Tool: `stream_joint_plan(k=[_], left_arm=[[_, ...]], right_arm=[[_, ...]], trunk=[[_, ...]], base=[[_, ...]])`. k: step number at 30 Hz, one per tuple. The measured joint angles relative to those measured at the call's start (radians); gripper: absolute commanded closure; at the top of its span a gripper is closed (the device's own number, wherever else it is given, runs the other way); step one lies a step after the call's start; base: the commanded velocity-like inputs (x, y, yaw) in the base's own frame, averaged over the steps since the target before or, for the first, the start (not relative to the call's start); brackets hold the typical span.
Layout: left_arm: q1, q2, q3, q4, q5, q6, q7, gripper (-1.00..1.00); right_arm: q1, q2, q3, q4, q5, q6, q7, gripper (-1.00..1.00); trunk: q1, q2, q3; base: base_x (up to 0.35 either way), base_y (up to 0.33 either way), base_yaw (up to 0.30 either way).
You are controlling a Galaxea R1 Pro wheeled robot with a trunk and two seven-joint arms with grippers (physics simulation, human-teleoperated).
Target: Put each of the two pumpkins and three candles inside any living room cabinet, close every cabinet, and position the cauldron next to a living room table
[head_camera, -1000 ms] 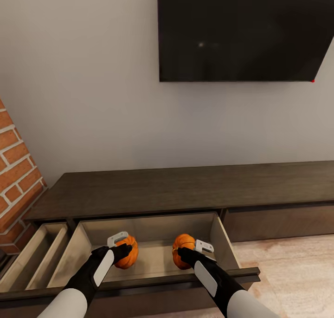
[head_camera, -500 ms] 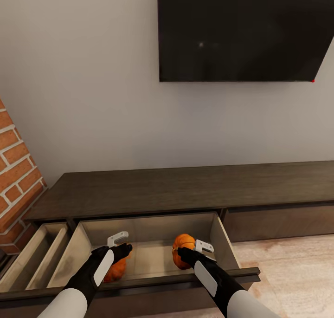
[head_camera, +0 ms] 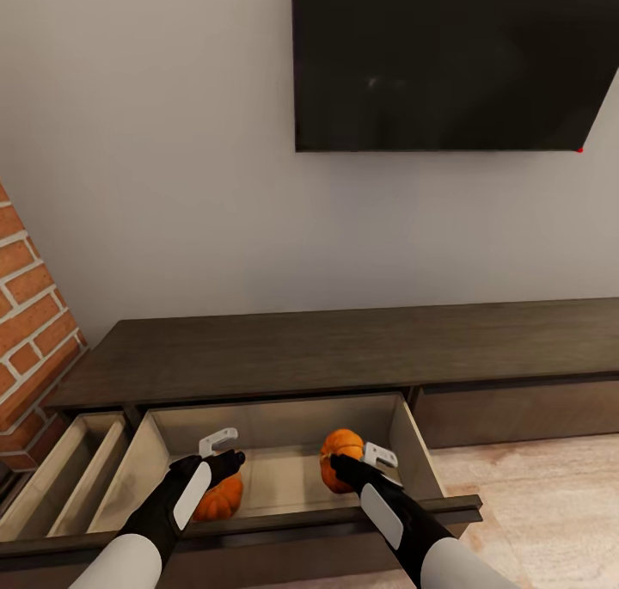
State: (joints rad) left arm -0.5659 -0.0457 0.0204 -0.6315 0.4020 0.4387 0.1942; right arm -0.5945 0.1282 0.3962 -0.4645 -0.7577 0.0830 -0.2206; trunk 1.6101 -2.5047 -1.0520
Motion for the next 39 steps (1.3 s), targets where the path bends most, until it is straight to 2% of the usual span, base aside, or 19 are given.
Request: stream_joint_plan(k=[7, 21, 22, 27, 33, 39], left_arm=[[0.000, 0.000, 0.000, 0.000, 0.000, 0.000, 0.000, -1.00], [0.000, -0.001, -0.001, 0.000, 0.000, 0.000, -0.001, -1.00], [0.000, -0.001, -0.001, 0.000, 0.000, 0.000, 0.000, -1.00], [0.000, -0.001, -0.001, -0.001, 0.000, 0.000, -0.001, -1.00], [0.000, -0.001, -0.001, -0.004, 0.000, 0.000, -0.002, -1.00], [0.000, -0.001, -0.001, -0.004, 0.000, 0.000, -0.002, -1.00]], right_arm=[[0.000, 0.000, 0.000, 0.008, -0.008, -0.003, 0.021, 1.00], [-0.001, 0.000, 0.000, 0.008, -0.008, 0.008, 0.012, 1.00], [-0.001, 0.000, 0.000, 0.008, -0.008, 0.009, 0.012, -1.00], [-0.001, 0.000, 0.000, 0.008, -0.008, 0.000, -0.008, -1.00], [-0.001, 0.001, 0.001, 0.001, -0.006, -0.023, -0.113, -1.00], [-0.001, 0.001, 0.001, 0.003, -0.007, -0.037, -0.126, -1.00]], trunk=[[0.000, 0.000, 0.000], [0.000, 0.000, 0.000], [0.000, 0.000, 0.000], [0.000, 0.000, 0.000], [0.000, 0.000, 0.000], [0.000, 0.000, 0.000]], base=[[0.000, 0.000, 0.000], [0.000, 0.000, 0.000], [0.000, 0.000, 0.000], [0.000, 0.000, 0.000], [0.000, 0.000, 0.000], [0.000, 0.000, 0.000]])
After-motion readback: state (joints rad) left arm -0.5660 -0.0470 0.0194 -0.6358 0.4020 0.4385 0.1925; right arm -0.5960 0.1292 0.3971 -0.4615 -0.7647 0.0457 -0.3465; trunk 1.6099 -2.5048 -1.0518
